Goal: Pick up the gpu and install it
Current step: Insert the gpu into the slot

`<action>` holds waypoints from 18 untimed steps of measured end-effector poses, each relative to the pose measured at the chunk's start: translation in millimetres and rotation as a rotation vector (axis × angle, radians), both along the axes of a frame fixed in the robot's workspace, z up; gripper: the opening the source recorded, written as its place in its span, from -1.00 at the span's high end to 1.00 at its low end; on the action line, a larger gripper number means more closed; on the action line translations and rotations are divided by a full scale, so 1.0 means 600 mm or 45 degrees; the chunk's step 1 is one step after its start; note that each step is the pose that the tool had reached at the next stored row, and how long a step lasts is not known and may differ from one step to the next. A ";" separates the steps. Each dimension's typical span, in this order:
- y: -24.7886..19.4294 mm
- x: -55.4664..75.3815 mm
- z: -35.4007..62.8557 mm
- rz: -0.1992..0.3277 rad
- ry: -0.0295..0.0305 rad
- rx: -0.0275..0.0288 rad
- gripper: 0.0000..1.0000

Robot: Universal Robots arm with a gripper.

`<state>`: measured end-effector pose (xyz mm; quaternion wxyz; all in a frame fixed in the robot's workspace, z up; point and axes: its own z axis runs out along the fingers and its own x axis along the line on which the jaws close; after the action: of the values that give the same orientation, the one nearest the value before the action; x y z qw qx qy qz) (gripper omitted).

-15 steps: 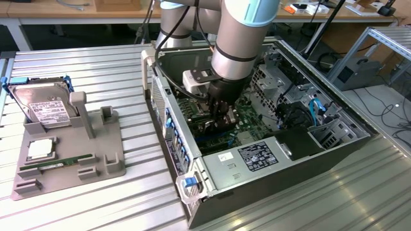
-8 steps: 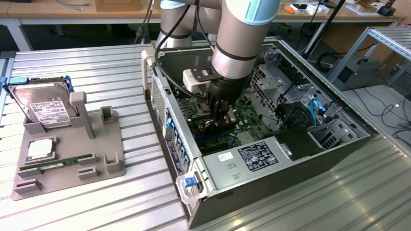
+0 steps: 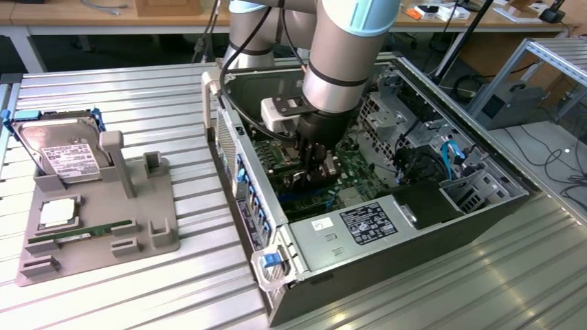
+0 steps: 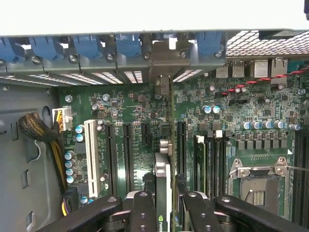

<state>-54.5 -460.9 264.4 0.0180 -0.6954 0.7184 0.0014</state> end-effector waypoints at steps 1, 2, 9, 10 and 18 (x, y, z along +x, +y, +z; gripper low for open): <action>0.0002 0.000 0.000 0.000 -0.0001 0.0002 0.46; 0.0005 0.000 -0.001 0.000 -0.0001 0.0001 0.46; 0.0008 -0.001 -0.007 0.000 0.0000 -0.0003 0.46; 0.0008 -0.001 -0.008 0.000 0.0001 -0.0002 0.46; 0.0008 -0.001 -0.009 0.000 0.0000 -0.0045 0.46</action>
<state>-54.8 -460.4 259.2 0.0167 -0.6954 0.7184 0.0001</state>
